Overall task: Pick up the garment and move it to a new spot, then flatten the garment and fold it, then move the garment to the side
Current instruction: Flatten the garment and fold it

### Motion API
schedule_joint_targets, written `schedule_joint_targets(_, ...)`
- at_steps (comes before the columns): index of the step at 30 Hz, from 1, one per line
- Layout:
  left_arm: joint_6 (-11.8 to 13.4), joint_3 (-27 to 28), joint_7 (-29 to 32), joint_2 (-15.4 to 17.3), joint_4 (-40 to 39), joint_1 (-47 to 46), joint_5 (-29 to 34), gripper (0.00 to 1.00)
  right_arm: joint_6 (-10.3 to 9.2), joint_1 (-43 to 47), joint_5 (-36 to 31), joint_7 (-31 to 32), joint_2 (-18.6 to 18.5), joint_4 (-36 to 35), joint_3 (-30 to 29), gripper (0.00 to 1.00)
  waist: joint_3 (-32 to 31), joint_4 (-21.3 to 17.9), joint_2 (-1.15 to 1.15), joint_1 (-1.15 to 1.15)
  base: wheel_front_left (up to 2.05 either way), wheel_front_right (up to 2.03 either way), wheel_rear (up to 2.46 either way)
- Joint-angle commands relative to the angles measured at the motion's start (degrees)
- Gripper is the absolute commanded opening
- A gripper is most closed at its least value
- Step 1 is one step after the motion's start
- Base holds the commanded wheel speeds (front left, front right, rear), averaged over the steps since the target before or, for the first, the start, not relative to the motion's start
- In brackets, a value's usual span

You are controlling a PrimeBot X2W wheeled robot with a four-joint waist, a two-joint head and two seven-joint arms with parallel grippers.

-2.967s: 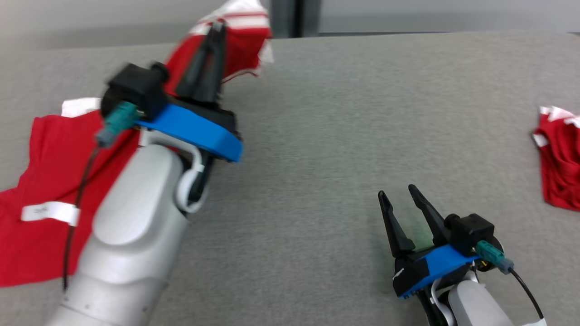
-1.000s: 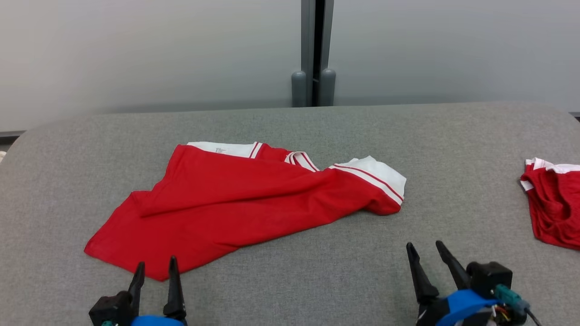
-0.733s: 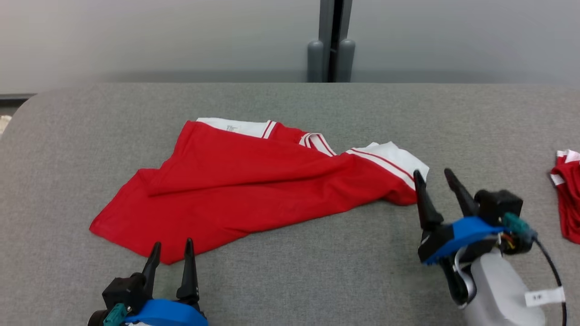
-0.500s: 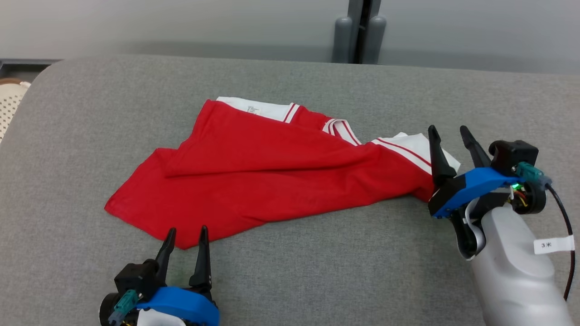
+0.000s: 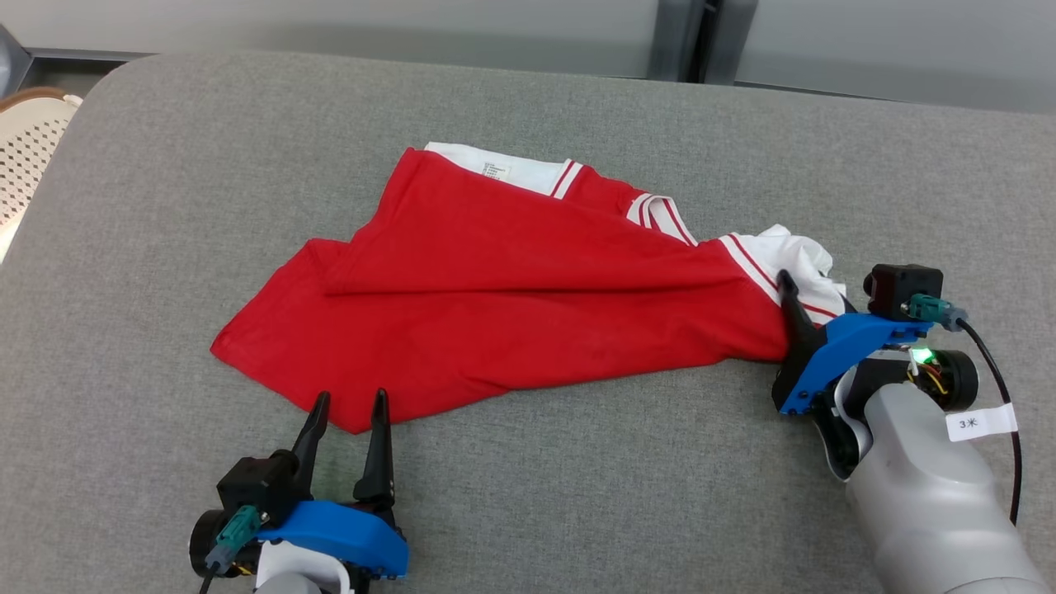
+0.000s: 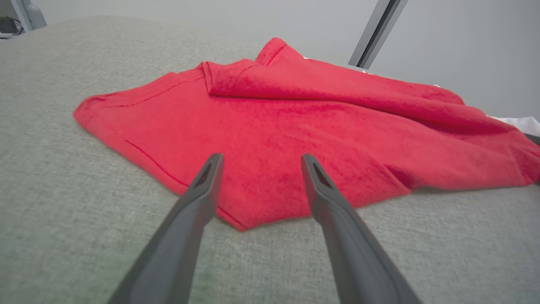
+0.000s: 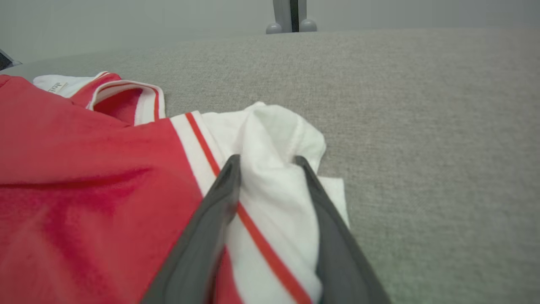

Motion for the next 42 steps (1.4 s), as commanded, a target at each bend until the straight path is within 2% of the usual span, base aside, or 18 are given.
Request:
schedule_joint_targets(1, 0.1, 0.2, -0.3, 0.0, 0.1, -0.9, 0.4, 1.0, 0.0, -1.1, -0.6, -1.0, -0.4, 0.6, 0.1, 0.0, -0.1, 0.0, 0.0, -0.01, 0.0, 0.0, 0.0)
schedule_joint_targets(5, -0.1, 0.2, -0.3, 0.0, 0.3, -1.0, 0.3, 1.0, -0.01, -2.2, -1.2, -2.7, -1.5, -0.5, -0.4, 0.0, -0.6, 0.6, 0.0, -0.01, 0.0, 0.0, 0.0)
schedule_joint_targets(8, -0.1, -0.5, -0.3, 0.0, 0.2, -0.9, -0.4, 1.0, -0.01, -3.5, -2.2, -3.3, -3.1, -4.2, -1.0, 0.0, -1.3, 1.5, 0.0, -0.01, 0.0, 0.0, 0.0)
schedule_joint_targets(14, 0.0, -1.7, -0.3, 0.0, 0.9, 0.9, -1.0, 1.0, -0.01, -5.2, -6.4, -3.4, -5.6, -22.1, -1.7, 0.0, -3.6, 3.3, 0.0, -0.01, 0.0, 0.0, 0.0)
schedule_joint_targets(18, 0.2, -1.2, -0.3, 0.0, 1.4, 2.3, -0.9, 1.0, -0.01, -3.3, -7.6, -3.4, -5.8, -32.2, 3.3, 0.0, -5.2, 2.9, 0.0, -0.01, 0.0, 0.0, 0.0)
schedule_joint_targets(22, 0.4, -0.7, -0.3, 0.0, 1.9, 3.7, -1.5, 1.0, -0.01, 3.9, -7.4, -3.3, -6.6, -39.3, 11.2, 0.0, -6.7, 1.4, 0.0, -0.01, 0.0, 0.0, 0.0)
schedule_joint_targets(26, 0.5, -0.7, -0.2, 0.0, 1.9, 4.8, -1.9, 1.0, -0.01, 16.0, -6.4, -3.3, -7.3, -41.5, 17.6, 0.0, -8.3, -0.7, 0.0, -0.01, 0.0, 0.0, 0.0)
schedule_joint_targets(27, 0.5, -0.8, -0.2, 0.0, 1.9, 5.0, -1.9, 1.0, -0.01, 19.3, -6.1, -3.3, -7.6, -41.1, 18.7, 0.09, -8.6, -1.3, 0.0, -0.01, 0.0, 0.0, 0.0)
schedule_joint_targets(28, 0.5, -0.9, -0.3, 0.0, 1.9, 5.0, -1.7, 1.0, -0.01, 22.4, -5.5, -3.3, -7.7, -40.3, 19.2, 0.26, -8.9, -1.8, 0.0, -0.01, 0.0, 0.0, 0.0)
schedule_joint_targets(29, 0.6, -0.9, -0.3, 0.0, 1.9, 5.2, -1.7, 1.0, -0.01, 25.3, -4.9, -3.3, -7.7, -39.3, 19.6, 0.47, -9.1, -2.2, 0.0, -0.01, 0.0, 0.0, 0.0)
schedule_joint_targets(30, 0.6, -0.9, -0.3, 0.0, 1.9, 5.2, -1.7, 1.0, -0.01, 25.3, -4.9, -3.3, -7.7, -39.3, 19.6, 0.47, -9.1, -2.2, 0.0, -0.01, 0.0, 0.0, 0.0)
schedule_joint_targets(31, 0.7, -0.9, -0.3, 0.0, 1.9, 5.3, -1.6, 1.0, -0.01, 27.9, -4.3, -3.4, -7.6, -38.1, 20.0, 1.0, -9.3, -2.6, 0.0, -0.01, 0.0, 0.0, 0.0)
schedule_joint_targets(37, 0.8, -0.7, -0.3, 0.0, 1.9, 5.7, -1.2, 1.0, -0.01, 37.1, -0.9, -3.4, -7.4, -32.6, 21.7, 1.0, -10.1, -4.6, 0.0, -0.01, 0.0, 0.0, 0.0)
schedule_joint_targets(42, 0.9, -0.7, -0.3, 0.0, 2.1, 5.8, -1.1, 1.0, -0.01, 38.8, 1.3, -3.4, -6.0, -34.0, 17.2, 1.0, -10.5, -5.1, 0.0, -0.01, 0.0, 0.0, 0.0)
